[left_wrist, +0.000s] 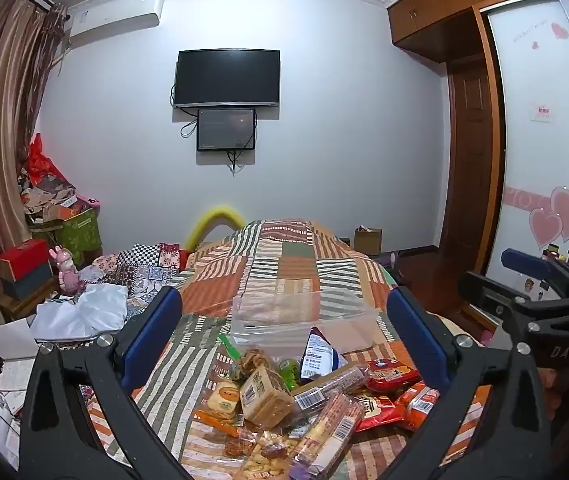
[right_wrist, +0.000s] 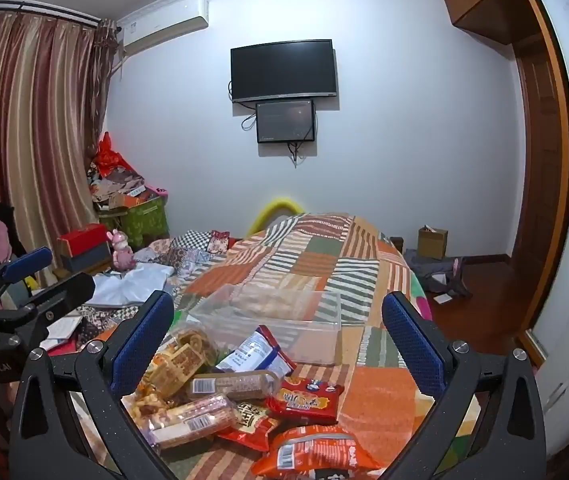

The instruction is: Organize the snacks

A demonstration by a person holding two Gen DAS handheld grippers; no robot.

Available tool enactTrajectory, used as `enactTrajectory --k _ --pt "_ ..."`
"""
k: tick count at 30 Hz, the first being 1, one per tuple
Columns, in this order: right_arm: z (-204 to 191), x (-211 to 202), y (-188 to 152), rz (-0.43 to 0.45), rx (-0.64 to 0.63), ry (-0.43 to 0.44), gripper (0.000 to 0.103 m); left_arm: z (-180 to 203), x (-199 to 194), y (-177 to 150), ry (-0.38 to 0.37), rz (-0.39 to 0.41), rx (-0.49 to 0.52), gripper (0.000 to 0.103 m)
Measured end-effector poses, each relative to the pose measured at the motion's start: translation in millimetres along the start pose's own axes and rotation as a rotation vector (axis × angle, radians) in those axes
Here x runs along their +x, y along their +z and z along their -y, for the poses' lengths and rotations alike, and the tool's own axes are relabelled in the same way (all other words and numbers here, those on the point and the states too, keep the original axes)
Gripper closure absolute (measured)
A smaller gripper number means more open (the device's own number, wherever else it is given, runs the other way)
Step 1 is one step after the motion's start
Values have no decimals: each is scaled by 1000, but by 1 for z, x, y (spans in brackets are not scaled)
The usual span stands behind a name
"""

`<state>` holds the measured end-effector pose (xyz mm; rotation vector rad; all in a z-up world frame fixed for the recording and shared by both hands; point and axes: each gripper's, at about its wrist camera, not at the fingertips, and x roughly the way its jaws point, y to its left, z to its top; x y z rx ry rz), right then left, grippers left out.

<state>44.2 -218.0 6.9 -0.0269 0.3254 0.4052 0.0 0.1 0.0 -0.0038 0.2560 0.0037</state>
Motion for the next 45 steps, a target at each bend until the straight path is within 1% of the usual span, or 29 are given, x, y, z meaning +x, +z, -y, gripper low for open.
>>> enactTrajectory --k 3,6,10,12,30,45 --pt "0 -1 -1 -6 -16 -5 0 2 0 0 13 3 2 0" --pt "0 -2 -1 -5 -15 -6 0 11 10 -3 18 -1 2 0" --pt "-2 -2 -2 -1 -12 -6 0 17 4 0 13 11 -4 0" --pt "0 -5 -2 -2 -10 -2 0 1 -2 1 -3 17 -27 0" --pt "-2 -10 -2 21 -7 -3 0 3 -8 5 -14 21 -32 0" --pt "-2 -13 -2 29 -5 1 0 5 -10 3 -21 28 -11 0"
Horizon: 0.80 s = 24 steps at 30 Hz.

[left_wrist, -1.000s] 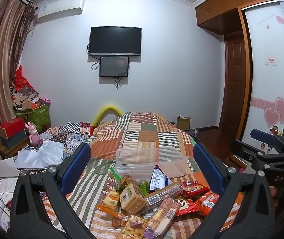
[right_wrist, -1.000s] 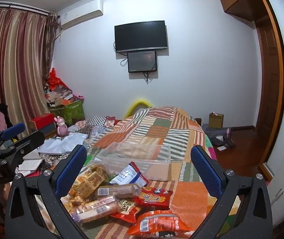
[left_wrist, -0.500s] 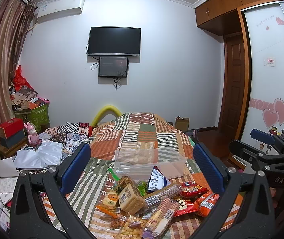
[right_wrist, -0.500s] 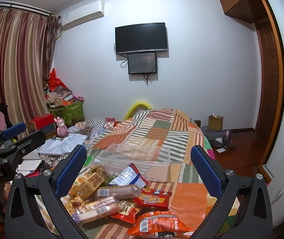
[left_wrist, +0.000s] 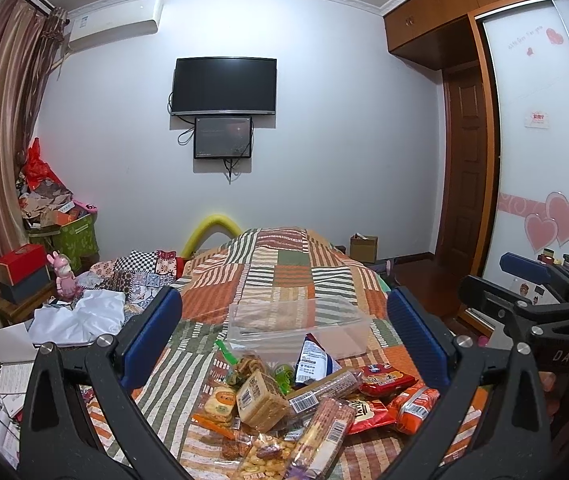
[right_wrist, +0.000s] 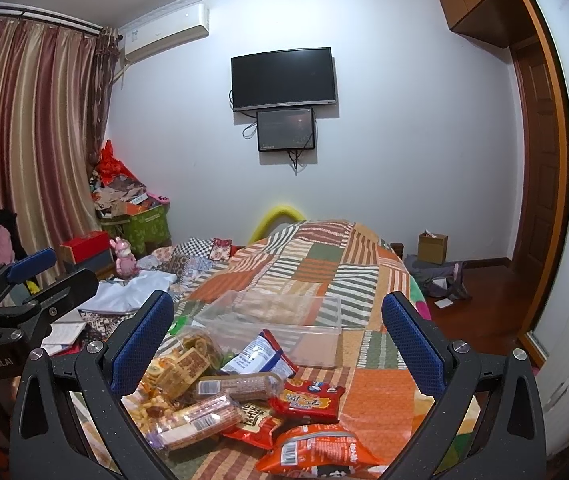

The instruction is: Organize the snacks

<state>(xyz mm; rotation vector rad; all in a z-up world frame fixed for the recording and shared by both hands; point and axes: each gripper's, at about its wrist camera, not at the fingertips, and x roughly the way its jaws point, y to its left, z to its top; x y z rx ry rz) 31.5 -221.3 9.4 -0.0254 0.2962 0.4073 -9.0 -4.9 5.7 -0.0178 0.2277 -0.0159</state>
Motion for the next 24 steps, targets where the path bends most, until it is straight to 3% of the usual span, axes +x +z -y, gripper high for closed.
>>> enactTrajectory --k 24 --pt "2 0 -1 -1 6 6 0 1 -1 2 -6 2 -3 0"
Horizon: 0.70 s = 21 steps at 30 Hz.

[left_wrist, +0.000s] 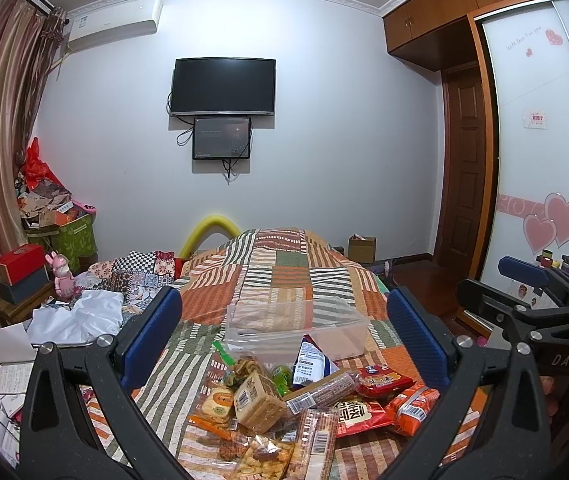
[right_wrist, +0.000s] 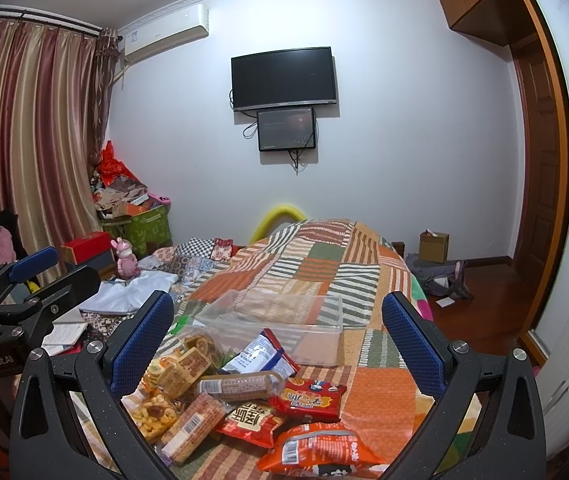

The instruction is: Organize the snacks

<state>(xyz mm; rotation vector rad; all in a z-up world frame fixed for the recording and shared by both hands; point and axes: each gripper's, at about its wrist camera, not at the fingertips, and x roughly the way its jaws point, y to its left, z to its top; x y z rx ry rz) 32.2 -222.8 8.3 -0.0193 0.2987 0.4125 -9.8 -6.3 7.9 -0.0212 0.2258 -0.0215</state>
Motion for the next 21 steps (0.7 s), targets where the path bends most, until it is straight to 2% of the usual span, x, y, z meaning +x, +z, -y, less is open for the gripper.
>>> enactTrajectory --k 21 --pt "-1 2 -1 -9 3 1 0 -1 6 -3 2 -16 -9 0"
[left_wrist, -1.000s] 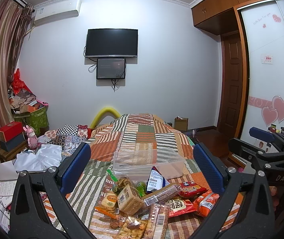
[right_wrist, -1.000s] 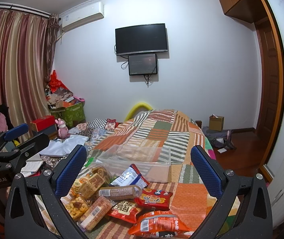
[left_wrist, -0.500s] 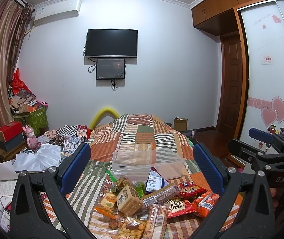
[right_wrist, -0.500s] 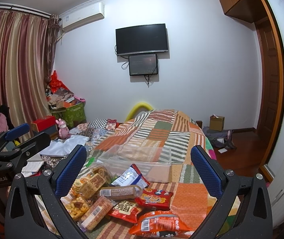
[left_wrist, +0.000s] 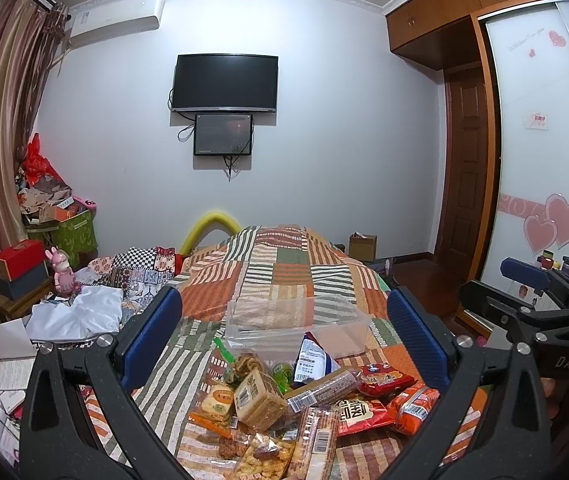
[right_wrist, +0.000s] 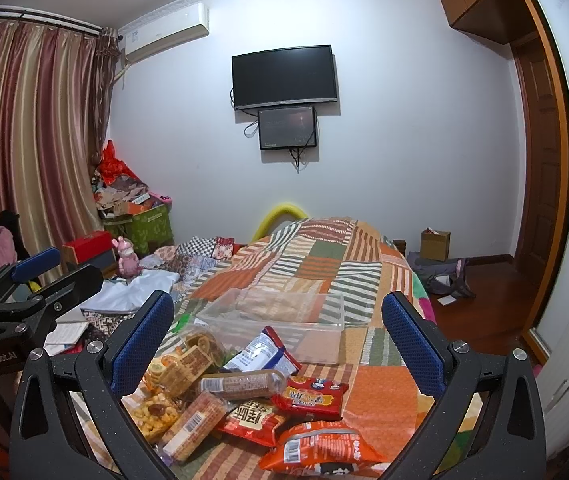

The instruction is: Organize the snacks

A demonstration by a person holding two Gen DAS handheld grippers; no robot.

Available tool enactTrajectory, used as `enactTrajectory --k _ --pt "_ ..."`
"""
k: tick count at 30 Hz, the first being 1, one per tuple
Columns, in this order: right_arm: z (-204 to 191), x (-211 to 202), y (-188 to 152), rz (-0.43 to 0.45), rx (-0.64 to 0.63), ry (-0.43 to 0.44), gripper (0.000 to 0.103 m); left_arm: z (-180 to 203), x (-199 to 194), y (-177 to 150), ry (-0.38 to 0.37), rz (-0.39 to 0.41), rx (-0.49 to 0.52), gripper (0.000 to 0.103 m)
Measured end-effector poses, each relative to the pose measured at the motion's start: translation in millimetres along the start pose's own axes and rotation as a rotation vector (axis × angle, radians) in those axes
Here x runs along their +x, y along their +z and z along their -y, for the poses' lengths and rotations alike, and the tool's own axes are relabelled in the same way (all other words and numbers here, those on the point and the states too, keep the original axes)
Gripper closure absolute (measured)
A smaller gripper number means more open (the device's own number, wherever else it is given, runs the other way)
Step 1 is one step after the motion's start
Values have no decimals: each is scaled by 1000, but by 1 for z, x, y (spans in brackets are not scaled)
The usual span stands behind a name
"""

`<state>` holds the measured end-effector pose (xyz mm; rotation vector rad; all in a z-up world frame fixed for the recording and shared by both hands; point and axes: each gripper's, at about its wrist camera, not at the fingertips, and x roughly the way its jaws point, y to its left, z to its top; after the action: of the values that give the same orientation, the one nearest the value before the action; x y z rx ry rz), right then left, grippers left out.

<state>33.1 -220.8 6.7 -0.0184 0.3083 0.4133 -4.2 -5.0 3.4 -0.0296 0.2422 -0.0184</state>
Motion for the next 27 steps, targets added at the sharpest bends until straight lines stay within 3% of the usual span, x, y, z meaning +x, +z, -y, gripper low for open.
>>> enactTrajectory --k 8,27 --pt "6 16 -16 -58 -8 -17 0 -14 19 -17 -4 -81 -22 0" --pt "44 63 -94 -407 -6 -88 0 -66 96 -100 35 -432 -85 0"
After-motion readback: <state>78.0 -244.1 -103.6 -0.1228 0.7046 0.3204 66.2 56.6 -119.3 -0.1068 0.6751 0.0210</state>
